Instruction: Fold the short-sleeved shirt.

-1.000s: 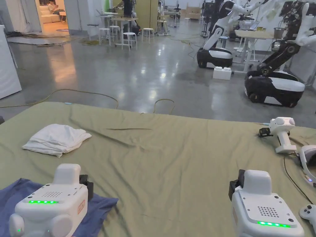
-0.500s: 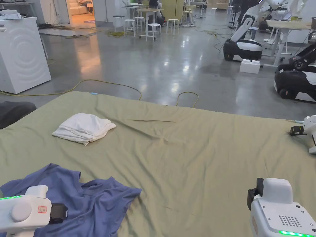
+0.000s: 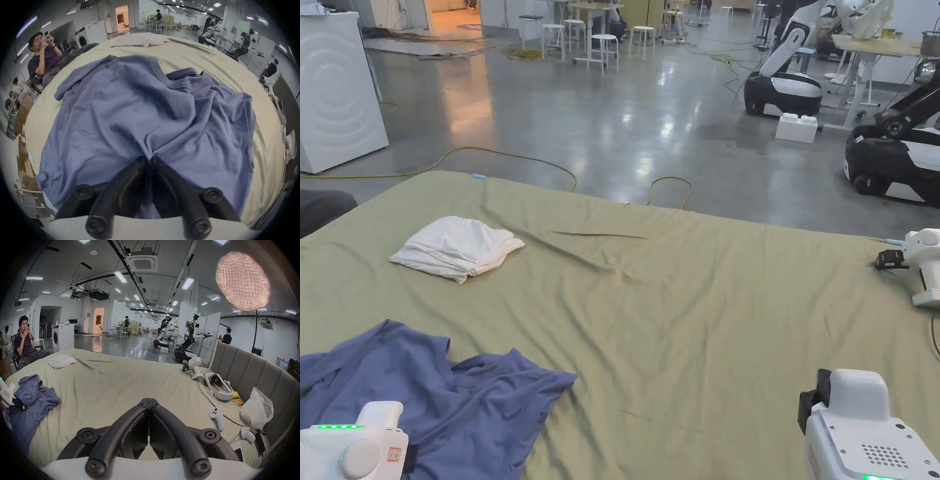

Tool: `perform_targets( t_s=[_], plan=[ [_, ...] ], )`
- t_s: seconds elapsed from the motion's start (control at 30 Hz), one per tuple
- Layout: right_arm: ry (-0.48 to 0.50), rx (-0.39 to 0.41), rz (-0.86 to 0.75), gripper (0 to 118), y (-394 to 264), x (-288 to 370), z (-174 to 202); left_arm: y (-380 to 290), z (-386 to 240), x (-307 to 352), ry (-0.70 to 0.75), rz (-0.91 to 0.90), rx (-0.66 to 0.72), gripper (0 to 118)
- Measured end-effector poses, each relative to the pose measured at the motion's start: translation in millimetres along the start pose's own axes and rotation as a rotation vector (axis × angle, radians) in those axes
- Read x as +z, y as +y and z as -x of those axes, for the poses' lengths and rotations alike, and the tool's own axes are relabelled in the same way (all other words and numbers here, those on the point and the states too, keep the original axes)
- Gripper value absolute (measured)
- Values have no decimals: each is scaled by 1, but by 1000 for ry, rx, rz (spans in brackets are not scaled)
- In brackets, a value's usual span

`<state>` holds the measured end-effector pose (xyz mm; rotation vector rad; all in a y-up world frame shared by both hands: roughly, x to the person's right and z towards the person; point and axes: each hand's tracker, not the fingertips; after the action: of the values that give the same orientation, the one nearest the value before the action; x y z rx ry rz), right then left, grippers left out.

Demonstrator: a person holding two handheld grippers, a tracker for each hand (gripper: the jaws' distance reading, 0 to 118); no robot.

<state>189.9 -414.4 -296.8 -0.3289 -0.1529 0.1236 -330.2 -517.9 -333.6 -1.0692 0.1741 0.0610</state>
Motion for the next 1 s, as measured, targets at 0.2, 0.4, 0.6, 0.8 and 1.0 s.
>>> perform_targets(
  t_s=[0.2,0.4,0.6,0.8,1.0],
  plan=[
    [2,1,-1,0,-1,2,0,1,7,16,-43,-87,61,4],
    [-4,-14,-17,0,4,9,-3,24,-5,63,-125,-284,83,4],
    [5,-23,-40,0,10,17,-11,65,-38,127,-238,-472,47,3],
    [-12,-37,-71,0,19,27,-24,97,-99,190,-381,-625,-75,3],
    [-38,-52,-102,0,24,38,-43,109,-175,227,-546,-685,-197,3]
  ],
)
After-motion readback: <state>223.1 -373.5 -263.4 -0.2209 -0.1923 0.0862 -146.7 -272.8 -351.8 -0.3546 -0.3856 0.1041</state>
